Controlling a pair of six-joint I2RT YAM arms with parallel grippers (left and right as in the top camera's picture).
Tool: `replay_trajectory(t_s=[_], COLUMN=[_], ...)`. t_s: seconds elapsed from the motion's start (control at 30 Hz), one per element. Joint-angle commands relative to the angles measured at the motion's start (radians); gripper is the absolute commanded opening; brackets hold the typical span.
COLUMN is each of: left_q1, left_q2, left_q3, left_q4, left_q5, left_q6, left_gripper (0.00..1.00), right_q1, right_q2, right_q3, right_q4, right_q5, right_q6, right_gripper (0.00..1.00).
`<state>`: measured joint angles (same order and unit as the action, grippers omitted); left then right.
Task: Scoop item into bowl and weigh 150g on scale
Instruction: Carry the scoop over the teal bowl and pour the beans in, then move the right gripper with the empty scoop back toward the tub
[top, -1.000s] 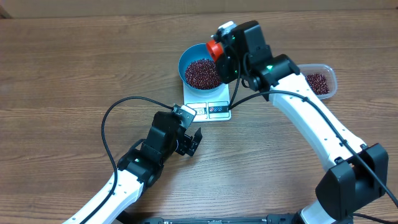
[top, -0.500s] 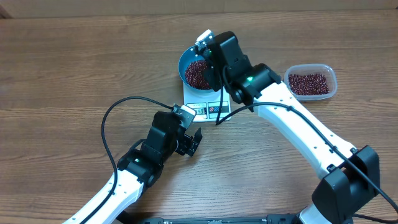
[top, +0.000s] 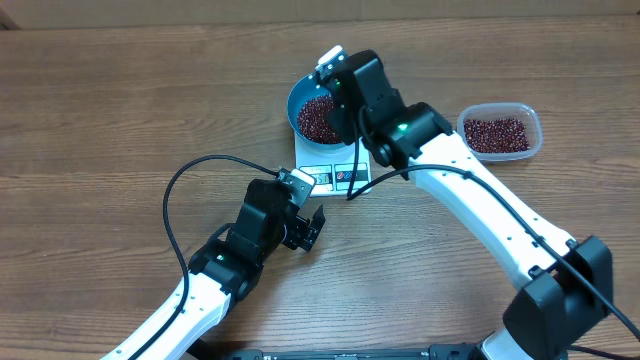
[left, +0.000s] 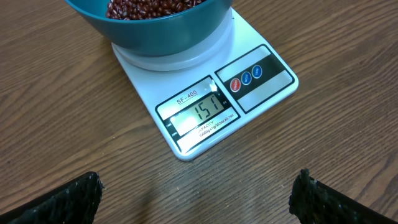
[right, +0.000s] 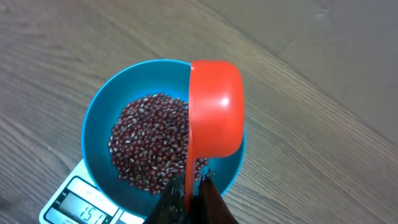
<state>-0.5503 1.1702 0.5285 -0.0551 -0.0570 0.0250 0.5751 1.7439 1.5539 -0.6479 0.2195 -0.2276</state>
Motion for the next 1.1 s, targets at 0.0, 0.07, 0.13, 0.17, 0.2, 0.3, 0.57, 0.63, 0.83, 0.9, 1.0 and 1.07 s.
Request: replay_trajectory(t_s=[0.0, 0.07, 0.13, 0.17, 0.2, 0.3, 0.57, 0.63, 0.83, 0.9, 1.0, 1.07], left_q1=[-0.005, -0.005, -0.005, -0.005, -0.005, -0.005, -0.005, -0.005, -0.005, -0.005, -0.005, -0.005], left_q2=[0.008, 0.008, 0.008, 0.008, 0.008, 0.008, 0.008, 0.008, 0.008, 0.008, 0.008, 0.008], left_q3=[-0.005, -0.005, -0.005, -0.005, -0.005, -0.005, -0.005, -0.005, -0.005, -0.005, -0.005, -0.005], left_q4=[0.003, 0.003, 0.003, 0.003, 0.003, 0.003, 0.003, 0.003, 0.003, 0.003, 0.003, 0.003], left_q5=[-0.002, -0.002, -0.002, -0.002, -0.002, -0.002, -0.002, -0.002, -0.002, -0.002, -0.002, -0.002], left_q6=[-0.013, -0.013, -0.013, -0.013, -0.013, -0.013, -0.013, -0.013, -0.013, -0.013, -0.013, -0.013], left_gripper=[1.00, 0.99, 0.99, 1.00, 1.00, 1.00, 1.00, 1.00, 1.00, 1.00, 1.00, 1.00], right_q1=[-0.050, -0.085, -0.130, -0.164, -0.189, -0.273, -0.527, -0.592, -0.737, -0.755, -0.768, -0.772], right_q2=[-0.115, -0.151, -0.188, -0.211, -0.224, -0.258, -0.273, -0.260, -0.174, -0.143, -0.097, -0.067], right_q3=[0.026, 0.026, 0.026, 0.026, 0.026, 0.026, 0.023, 0.023, -0.011, -0.032, -0.060, -0.063], right_q4=[0.003, -0.005, -0.024, -0.039, -0.050, -0.089, -0.240, -0.297, -0.357, -0.332, -0.297, -0.296], right_q5=[-0.050, -0.094, -0.145, -0.174, -0.200, -0.299, -0.456, -0.457, -0.471, -0.508, -0.572, -0.558], right_q6=[0.070, 0.106, 0.148, 0.184, 0.204, 0.248, 0.397, 0.428, 0.554, 0.578, 0.587, 0.599], right_gripper=[0.04, 0.04, 0.04, 0.04, 0.04, 0.04, 0.04, 0.04, 0.04, 0.04, 0.04, 0.04])
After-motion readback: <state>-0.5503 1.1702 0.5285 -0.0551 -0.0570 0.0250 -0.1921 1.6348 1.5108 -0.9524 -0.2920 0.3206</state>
